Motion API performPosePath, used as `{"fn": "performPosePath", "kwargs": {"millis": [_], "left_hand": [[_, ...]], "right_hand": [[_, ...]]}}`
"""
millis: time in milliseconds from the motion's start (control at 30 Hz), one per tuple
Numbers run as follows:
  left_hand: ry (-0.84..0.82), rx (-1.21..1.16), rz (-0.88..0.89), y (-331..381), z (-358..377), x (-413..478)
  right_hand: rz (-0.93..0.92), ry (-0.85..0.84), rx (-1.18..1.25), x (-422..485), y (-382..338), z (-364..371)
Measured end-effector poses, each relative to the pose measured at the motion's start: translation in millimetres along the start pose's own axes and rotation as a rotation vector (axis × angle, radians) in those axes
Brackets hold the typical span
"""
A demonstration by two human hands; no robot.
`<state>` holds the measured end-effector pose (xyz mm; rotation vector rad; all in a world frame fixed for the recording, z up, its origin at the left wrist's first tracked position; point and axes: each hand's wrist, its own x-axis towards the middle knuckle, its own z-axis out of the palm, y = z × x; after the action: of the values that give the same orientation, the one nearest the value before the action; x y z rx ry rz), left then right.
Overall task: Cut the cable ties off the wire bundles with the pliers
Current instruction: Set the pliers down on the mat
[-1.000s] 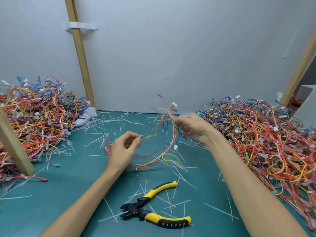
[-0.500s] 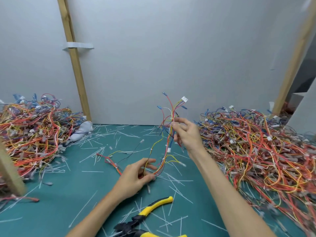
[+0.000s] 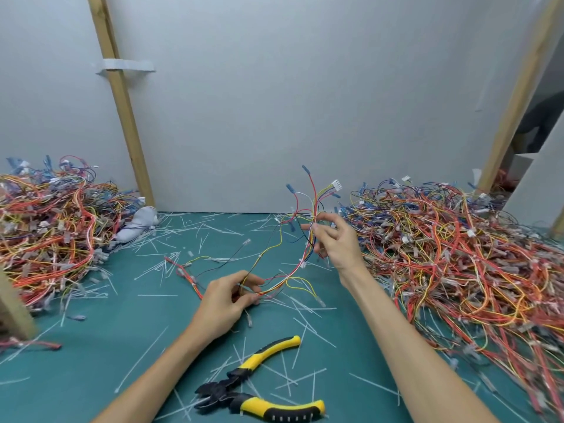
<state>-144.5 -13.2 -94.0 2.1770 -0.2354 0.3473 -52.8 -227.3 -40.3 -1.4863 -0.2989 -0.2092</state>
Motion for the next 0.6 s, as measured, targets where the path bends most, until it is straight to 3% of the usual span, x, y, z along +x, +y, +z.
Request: {"fn": "performPosePath", "kwargs": {"millis": [600], "left_hand": [[0.006,-0.033,-0.008,-1,-3,2]], "right_hand": [[0.032,-0.003,-0.007,1,-13,2]]}}
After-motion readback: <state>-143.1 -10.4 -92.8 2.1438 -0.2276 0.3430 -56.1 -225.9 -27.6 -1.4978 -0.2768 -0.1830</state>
